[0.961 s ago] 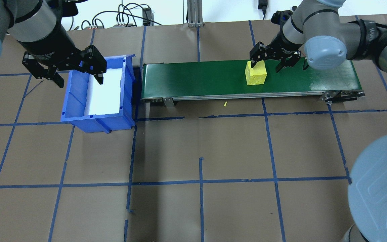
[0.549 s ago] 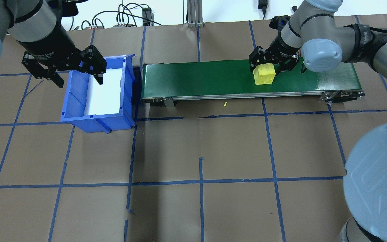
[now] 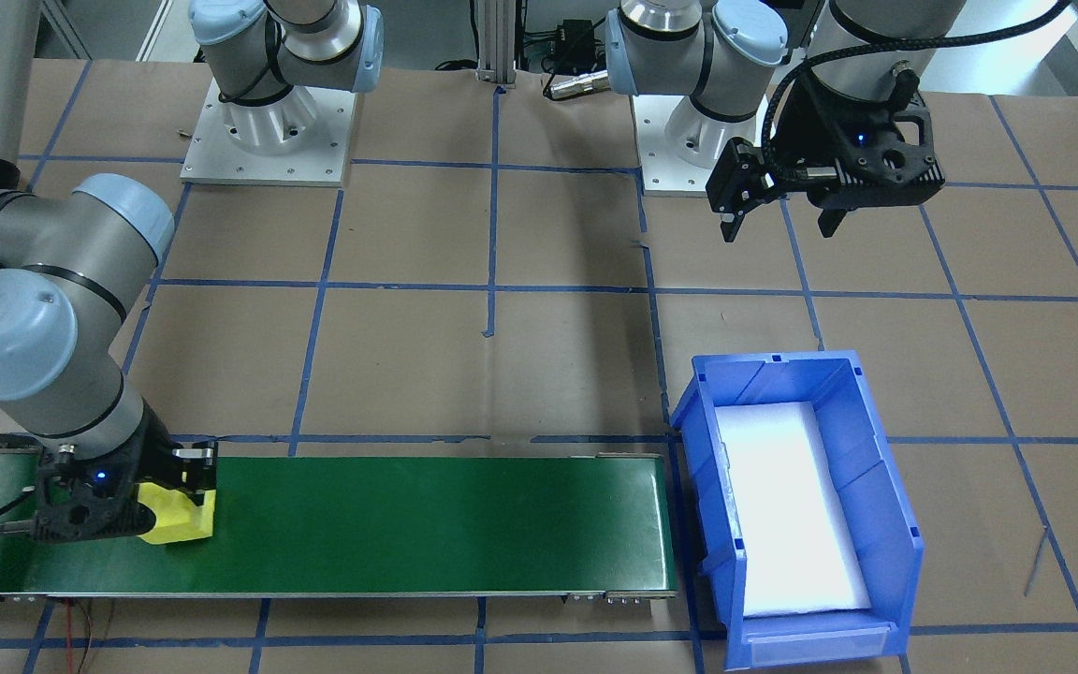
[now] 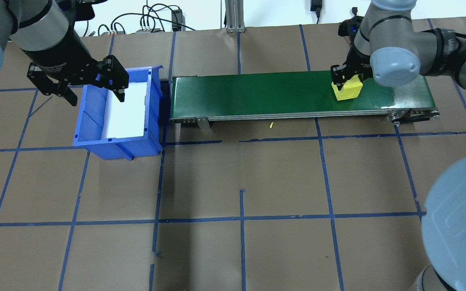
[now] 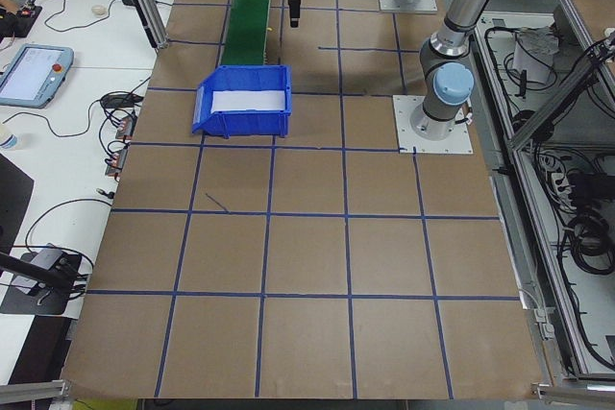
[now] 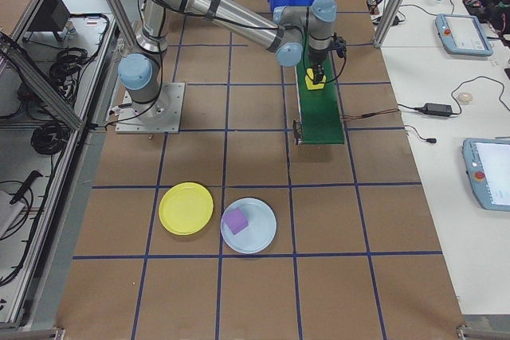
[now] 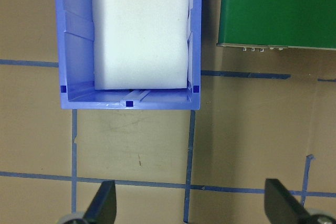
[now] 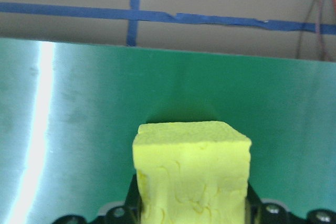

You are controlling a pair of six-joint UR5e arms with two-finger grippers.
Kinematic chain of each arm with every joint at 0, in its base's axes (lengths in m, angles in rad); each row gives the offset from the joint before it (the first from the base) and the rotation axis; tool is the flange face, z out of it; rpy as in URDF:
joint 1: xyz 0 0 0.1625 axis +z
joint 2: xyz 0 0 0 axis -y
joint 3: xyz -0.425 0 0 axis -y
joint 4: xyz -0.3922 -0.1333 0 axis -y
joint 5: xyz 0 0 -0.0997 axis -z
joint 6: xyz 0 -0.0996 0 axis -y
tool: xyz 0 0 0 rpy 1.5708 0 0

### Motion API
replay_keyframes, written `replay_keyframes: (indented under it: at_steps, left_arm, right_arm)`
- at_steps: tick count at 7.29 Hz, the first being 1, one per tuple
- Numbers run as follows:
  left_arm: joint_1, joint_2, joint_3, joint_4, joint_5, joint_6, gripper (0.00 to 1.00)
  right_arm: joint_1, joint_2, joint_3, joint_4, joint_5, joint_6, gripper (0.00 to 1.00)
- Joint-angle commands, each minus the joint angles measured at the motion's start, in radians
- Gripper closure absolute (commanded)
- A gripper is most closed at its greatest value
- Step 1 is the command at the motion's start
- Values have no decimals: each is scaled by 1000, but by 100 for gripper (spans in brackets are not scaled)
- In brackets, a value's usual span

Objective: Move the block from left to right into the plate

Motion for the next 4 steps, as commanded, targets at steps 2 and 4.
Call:
replay_keyframes:
  at_steps: [2, 4]
  left_arm:
    - [1, 0, 0, 0, 1, 0, 0]
    - [1, 0, -2, 0, 4, 3, 0]
  right_arm:
    - [-281, -101, 77, 38, -72, -380, 50]
    - [-529, -166, 120, 81, -81, -647, 50]
